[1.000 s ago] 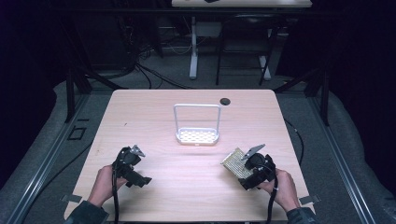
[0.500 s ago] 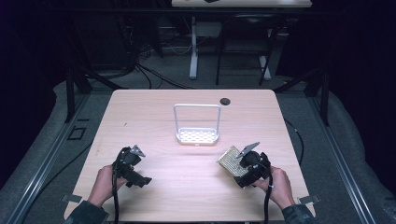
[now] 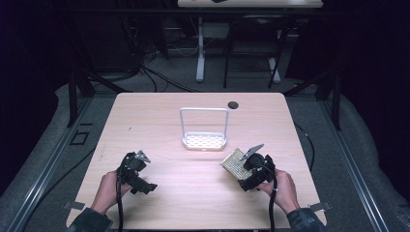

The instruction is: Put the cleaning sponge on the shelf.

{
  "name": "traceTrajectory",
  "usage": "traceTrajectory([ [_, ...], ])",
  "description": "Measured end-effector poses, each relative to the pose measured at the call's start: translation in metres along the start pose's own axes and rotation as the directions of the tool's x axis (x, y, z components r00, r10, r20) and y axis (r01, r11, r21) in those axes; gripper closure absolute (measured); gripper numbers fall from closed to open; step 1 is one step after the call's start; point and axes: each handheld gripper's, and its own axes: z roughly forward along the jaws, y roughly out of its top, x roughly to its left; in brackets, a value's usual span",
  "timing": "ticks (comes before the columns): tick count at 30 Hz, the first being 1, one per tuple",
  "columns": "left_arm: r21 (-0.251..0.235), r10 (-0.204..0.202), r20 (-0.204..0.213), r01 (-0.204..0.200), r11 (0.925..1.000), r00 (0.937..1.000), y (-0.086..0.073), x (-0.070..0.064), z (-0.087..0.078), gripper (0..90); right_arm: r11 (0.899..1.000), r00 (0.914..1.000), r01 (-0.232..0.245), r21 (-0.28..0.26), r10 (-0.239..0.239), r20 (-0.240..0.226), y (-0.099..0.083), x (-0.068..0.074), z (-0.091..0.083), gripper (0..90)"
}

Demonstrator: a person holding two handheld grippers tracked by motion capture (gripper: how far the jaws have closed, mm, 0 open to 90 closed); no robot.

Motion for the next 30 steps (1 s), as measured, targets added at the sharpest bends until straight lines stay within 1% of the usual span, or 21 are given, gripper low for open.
traceTrajectory([
  [4,0.002,0.001,0.0,-0.001,1.0,1.0,0.0,0.0,0.0,2.6,1.0,1.0,-0.003,-0.005,0.003,0.001,0.003,0.001,0.0,10.8],
  [10,0.0,0.001,0.001,-0.001,1.0,1.0,0.0,0.0,0.0,2.7,1.0,1.0,0.007,-0.004,-0.007,0.0,0.009,0.003,0.001,10.9],
  [11,0.001,0.001,0.001,-0.001,1.0,1.0,0.0,0.0,0.0,2.7,1.0,0.9999,0.01,-0.016,-0.01,0.002,0.011,0.004,0.002,10.9],
  [19,0.001,0.001,0.001,-0.001,1.0,1.0,0.0,0.0,0.0,2.7,1.0,0.9999,0.016,-0.014,-0.016,0.001,0.019,0.006,0.005,10.9],
  [22,0.002,0.002,0.001,-0.002,1.0,1.0,0.0,0.0,0.0,2.7,1.0,0.9998,0.018,-0.012,-0.018,0.001,0.02,0.006,0.005,10.9],
  [25,0.001,0.003,-0.001,-0.003,1.0,1.0,0.0,0.0,-0.001,2.7,1.0,0.9999,0.014,-0.025,-0.014,0.001,0.024,0.005,0.005,11.0],
  [30,0.001,0.003,-0.001,-0.003,1.0,1.0,0.0,0.0,0.0,2.7,0.999,0.9999,0.016,-0.028,-0.016,-0.002,0.028,0.004,0.005,11.0],
])
